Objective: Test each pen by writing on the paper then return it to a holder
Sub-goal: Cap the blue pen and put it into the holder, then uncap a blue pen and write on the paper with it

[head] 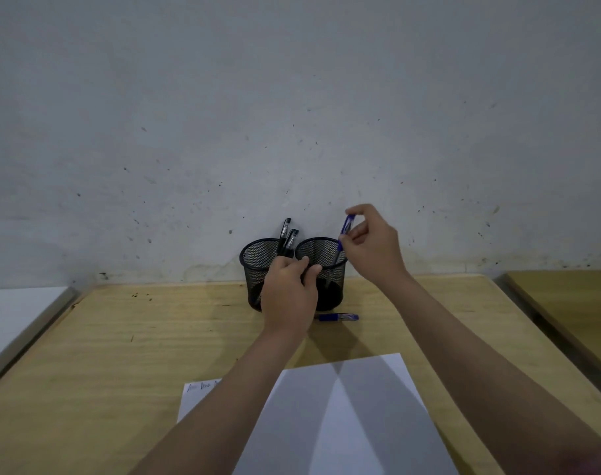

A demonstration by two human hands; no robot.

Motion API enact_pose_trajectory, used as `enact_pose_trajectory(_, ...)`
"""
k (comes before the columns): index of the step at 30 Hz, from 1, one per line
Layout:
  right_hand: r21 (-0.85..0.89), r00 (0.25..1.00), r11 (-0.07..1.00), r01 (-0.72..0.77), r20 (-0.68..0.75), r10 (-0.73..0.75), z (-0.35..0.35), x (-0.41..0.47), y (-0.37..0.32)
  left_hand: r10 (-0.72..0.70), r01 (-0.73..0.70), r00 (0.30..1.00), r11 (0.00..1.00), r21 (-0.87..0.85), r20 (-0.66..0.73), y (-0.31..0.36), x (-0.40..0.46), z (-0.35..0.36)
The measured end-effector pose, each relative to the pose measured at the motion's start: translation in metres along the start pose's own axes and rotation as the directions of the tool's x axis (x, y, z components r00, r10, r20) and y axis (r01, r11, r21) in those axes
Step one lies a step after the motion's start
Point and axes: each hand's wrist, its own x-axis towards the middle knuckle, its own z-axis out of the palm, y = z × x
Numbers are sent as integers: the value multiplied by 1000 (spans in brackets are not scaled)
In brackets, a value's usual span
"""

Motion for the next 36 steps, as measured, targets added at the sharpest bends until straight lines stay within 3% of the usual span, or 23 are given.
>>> enact_pose_trajectory(5, -36, 997, 998, -57, 46, 59, 8, -4, 19, 8, -8, 1000, 1000, 4, -20, -1, -1, 3)
enact_pose_trajectory(9, -61, 998, 997, -48, -39, 46, 6, -10, 24, 0, 0, 1000, 1000, 16, 8, 1, 0, 0)
enact_pose_trajectory(13, -116, 975, 985, 126, -168, -145, 2, -31, 17, 36, -38, 994, 999, 13, 99, 0, -3, -13)
enact_pose_trajectory(16, -130, 977, 971, 198, -55, -207, 5, -50, 14, 105, -104, 979, 994, -12, 173, -10, -11, -37)
enact_pose_trajectory(19, -201, 975, 961, 188, 159, -158, 16, -71, 14, 95, -111, 962, 993, 50, 255, -34, -21, -68)
enact_pose_trajectory(23, -470, 941, 862, 191, 339, -24, 31, -96, 11, -2, -77, 925, 978, 191, 380, -69, -42, -120)
enact_pose_trajectory(26, -633, 931, 750, 191, 359, 67, 38, -105, 9, -118, -103, 834, 926, 362, 538, -95, -58, -156)
enact_pose_trajectory(29, -708, 915, 681, 186, 377, 142, 43, -106, 3, -247, -124, 753, 857, 500, 610, -115, -73, -180)
enact_pose_trajectory(33, -761, 900, 597, 254, 412, 142, 49, -105, -4, -218, -129, 782, 860, 493, 585, -125, -88, -189)
enact_pose_trajectory(36, -681, 925, 696, 228, 374, 63, 52, -106, -8, -196, -116, 812, 869, 480, 550, -125, -88, -189)
